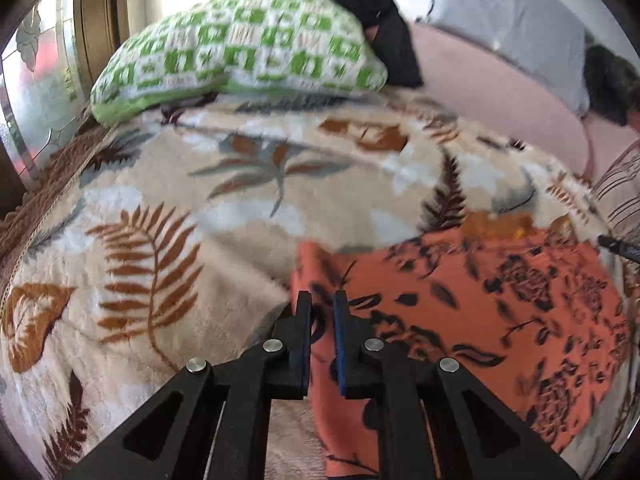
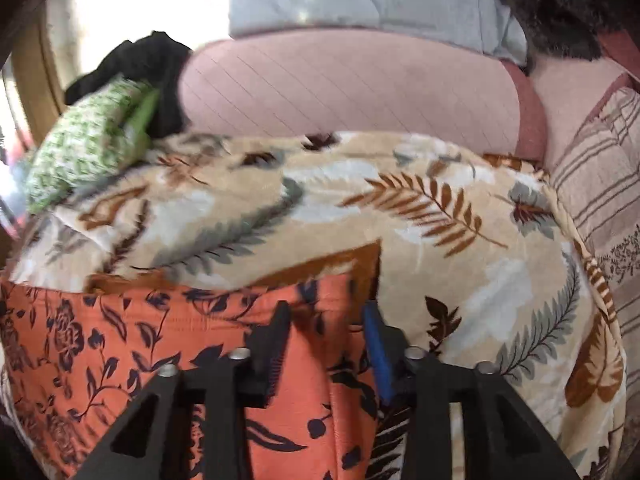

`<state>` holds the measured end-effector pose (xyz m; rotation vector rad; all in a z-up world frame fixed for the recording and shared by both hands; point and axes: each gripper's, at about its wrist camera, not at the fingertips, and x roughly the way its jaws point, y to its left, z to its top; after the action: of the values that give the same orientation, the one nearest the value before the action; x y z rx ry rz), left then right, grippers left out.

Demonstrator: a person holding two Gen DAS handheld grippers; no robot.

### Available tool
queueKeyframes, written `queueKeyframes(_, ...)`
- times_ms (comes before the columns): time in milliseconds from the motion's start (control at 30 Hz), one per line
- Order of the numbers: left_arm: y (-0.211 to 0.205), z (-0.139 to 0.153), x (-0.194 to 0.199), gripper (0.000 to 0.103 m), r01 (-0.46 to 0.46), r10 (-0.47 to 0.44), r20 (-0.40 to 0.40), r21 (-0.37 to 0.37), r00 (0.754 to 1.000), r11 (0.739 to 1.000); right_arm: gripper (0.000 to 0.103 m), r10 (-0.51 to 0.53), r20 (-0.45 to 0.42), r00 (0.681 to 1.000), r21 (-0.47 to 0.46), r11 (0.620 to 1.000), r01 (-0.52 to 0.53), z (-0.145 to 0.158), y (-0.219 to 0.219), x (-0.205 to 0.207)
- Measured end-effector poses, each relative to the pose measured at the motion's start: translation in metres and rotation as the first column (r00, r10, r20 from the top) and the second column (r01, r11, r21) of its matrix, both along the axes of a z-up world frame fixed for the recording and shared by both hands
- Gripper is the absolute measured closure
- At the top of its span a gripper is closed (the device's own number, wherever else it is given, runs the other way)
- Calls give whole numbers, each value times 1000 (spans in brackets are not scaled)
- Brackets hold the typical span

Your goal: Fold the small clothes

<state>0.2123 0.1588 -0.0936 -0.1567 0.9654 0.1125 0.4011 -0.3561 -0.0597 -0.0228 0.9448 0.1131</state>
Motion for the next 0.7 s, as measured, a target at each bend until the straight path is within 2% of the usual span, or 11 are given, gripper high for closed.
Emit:
queueKeyframes(33, 5, -3, -8, 91, -13, 12, -10, -26, 1000, 1000, 27, -22, 7, 1000, 60, 998, 22, -3, -9, -7)
queueKeyframes(67, 10, -1, -20, 79, -26, 27, 11, -54, 1000, 998, 25, -34, 25, 999, 136, 990, 31, -2, -21, -18)
queueKeyframes(100, 15, 4, -33, 60, -34, 37, 33, -78, 999, 996, 20, -39, 37, 999, 175, 984, 32, 0, -32, -30)
queueKeyframes(167, 24, 16, -62, 32, -39, 53, 83, -160, 995, 986, 19, -42, 21, 999, 198, 979, 37, 6, -54, -52)
queueKeyframes(233, 30, 21, -84, 26, -16, 45, 100, -266, 994, 964, 19, 19, -31, 999, 321, 947, -8, 4, -73, -65)
queueKeyframes(300, 31, 16, -91, 26, 18, 10, 77, -354, 997, 935, 19, 84, -84, 993, 395, 918, -44, -2, -79, -74)
queueKeyframes(433, 17, -7, -79, 26, 37, -41, 0, -423, 999, 905, 19, 184, -152, 971, 426, 899, -104, -25, -59, -64)
queueKeyframes(567, 8, -28, -65, 28, 2, -34, -58, -477, 998, 879, 20, 201, -274, 940, 362, 927, -93, -69, -29, -46)
queueKeyframes(633, 4, -33, -59, 80, -11, -29, -90, -418, 996, 908, 24, 175, -272, 946, 329, 941, -80, -71, -23, -47)
queueKeyframes(667, 3, -38, -55, 90, -5, -53, -116, -445, 992, 895, 29, 171, -283, 944, 319, 945, -75, -70, -22, -48)
queueKeyframes(700, 3, -38, -54, 91, -11, -48, -119, -446, 992, 895, 48, 170, -297, 940, 314, 947, -72, -70, -21, -48)
